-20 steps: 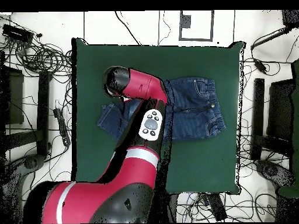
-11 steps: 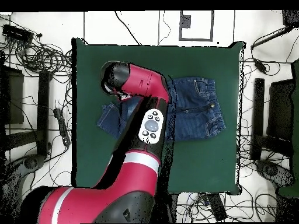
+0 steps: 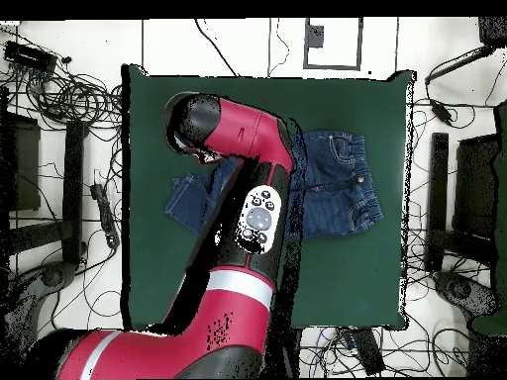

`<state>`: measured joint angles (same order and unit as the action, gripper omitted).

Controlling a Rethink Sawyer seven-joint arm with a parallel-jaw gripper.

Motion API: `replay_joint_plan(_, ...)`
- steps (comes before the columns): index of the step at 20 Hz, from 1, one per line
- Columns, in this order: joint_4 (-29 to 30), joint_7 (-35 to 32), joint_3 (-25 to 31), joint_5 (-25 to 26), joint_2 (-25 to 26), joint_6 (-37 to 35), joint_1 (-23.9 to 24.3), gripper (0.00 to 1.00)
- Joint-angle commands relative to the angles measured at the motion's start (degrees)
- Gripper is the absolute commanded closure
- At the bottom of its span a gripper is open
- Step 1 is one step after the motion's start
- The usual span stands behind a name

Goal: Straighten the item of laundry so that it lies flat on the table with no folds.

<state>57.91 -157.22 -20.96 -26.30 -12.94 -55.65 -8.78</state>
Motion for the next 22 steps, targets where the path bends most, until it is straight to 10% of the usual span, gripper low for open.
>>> replay_joint_plan(1,1.90,-17.33,3.12,-2.64,1.72,-3.01,-2.48,0.00)
replay_joint_plan(22,1.77,-23.12,6.57,-10.86,10.37,4.09,-5.11,0.00)
